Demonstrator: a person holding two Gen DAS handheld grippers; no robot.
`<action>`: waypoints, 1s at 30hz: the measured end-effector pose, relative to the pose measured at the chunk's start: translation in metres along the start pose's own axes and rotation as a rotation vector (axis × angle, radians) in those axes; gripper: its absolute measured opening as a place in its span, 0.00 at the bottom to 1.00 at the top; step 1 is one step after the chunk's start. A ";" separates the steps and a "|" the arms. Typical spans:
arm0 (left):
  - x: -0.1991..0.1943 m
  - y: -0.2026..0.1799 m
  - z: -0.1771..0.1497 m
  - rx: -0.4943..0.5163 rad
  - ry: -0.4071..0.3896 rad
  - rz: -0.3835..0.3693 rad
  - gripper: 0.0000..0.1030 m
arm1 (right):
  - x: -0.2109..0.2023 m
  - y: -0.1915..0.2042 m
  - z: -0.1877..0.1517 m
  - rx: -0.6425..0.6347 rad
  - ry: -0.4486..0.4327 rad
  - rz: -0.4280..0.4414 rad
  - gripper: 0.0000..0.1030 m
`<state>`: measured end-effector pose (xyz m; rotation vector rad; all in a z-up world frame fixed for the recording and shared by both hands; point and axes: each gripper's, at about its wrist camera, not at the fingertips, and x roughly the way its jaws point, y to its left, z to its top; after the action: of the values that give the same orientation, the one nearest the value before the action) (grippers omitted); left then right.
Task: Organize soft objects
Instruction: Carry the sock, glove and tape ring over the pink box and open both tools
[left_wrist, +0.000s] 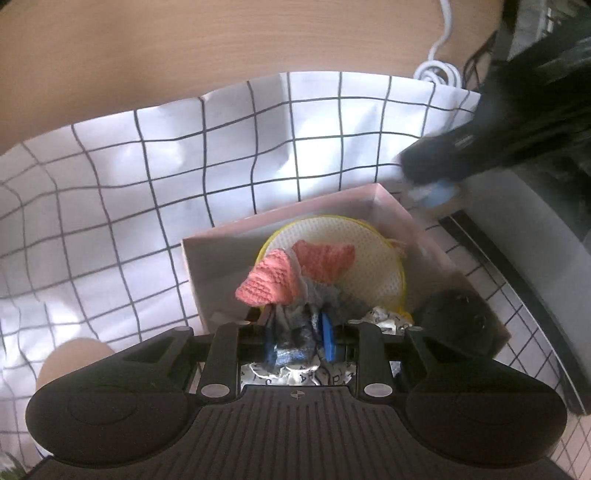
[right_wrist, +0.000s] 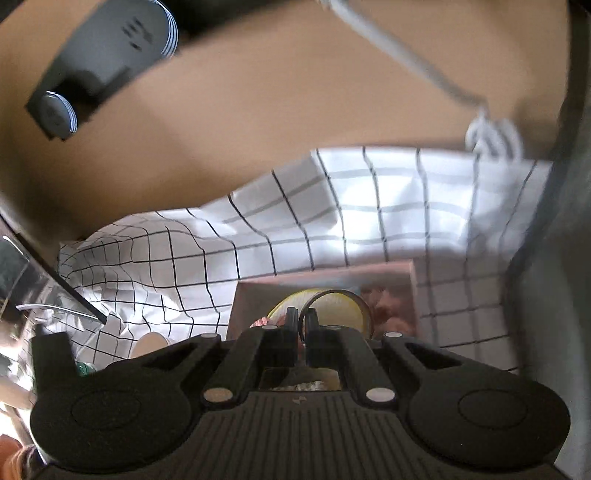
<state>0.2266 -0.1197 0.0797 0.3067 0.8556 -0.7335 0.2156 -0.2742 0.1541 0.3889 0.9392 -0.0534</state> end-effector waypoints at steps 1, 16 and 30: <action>0.000 0.000 0.000 0.009 -0.002 -0.002 0.28 | 0.010 -0.002 0.000 0.018 0.017 0.015 0.03; 0.035 0.001 0.009 -0.009 0.018 -0.079 0.28 | 0.095 -0.022 -0.004 0.087 0.136 0.043 0.07; 0.019 0.008 0.020 0.013 -0.015 -0.076 0.35 | 0.099 -0.034 -0.005 0.085 0.101 0.018 0.07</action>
<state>0.2520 -0.1328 0.0777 0.2811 0.8525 -0.8114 0.2632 -0.2915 0.0627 0.4820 1.0354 -0.0570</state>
